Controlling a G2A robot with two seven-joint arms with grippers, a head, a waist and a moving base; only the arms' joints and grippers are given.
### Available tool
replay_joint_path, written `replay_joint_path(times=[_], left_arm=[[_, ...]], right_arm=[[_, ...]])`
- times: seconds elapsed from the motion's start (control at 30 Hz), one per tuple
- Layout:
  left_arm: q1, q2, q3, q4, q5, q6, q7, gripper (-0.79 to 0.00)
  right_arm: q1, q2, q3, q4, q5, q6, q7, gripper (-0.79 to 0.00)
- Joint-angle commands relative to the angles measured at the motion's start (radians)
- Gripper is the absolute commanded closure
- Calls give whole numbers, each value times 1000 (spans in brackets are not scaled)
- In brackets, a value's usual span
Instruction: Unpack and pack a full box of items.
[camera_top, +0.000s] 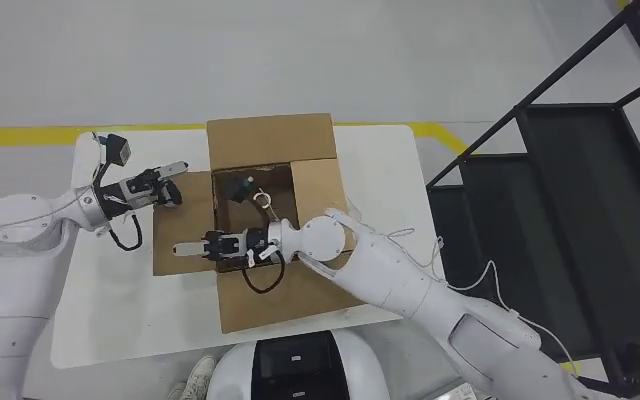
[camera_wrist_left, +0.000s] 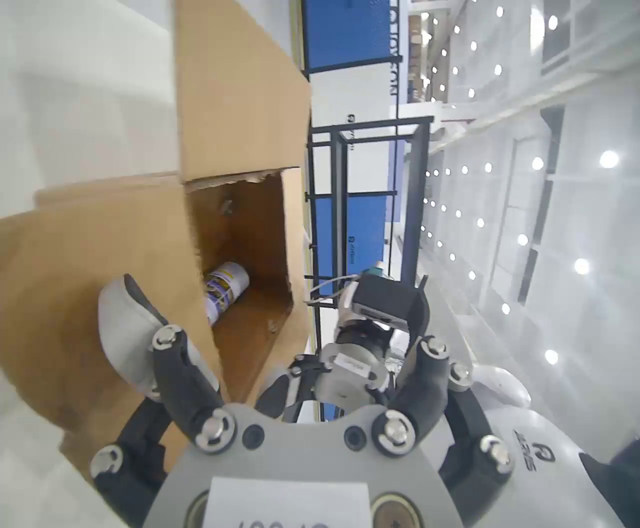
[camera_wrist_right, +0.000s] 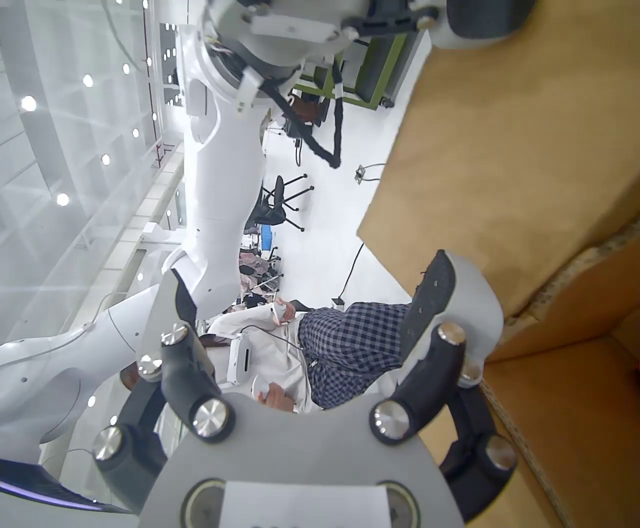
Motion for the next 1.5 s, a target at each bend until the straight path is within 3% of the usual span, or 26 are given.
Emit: replay_joint_path(times=[0.0,0.2,0.33,0.43,0.7,0.83,1.03,1.27,1.47], left_arm=[[5,-1,11,-5,41,29,28,-785],[-18,-7,92,-24,191,139,35,-785],[-52,-17,139,-21,236,163,39,-785],[-68,-18,131,-35,228,143,39,-785],[-55,11,3,-273,187,80,-80,-785],[-94,4,48,-363,184,98,-106,-785],[-240,-52,279,-347,153,117,-78,-785],[-394,-166,588,-156,204,85,96,-785],[-470,-252,729,32,195,76,141,-785]], right_arm=[[-81,38,89,-63,-37,-5,0,-785],[-370,137,376,-316,-104,8,35,-785],[-496,168,497,-422,-94,2,71,-785],[-546,179,542,-461,-89,-5,84,-785],[-632,198,628,-509,-68,-29,100,-785],[-677,206,671,-522,-53,-46,95,-785],[-753,217,739,-537,-31,-83,73,-785],[-827,225,793,-543,7,-139,66,-785],[-838,229,799,-530,16,-151,68,-785]])
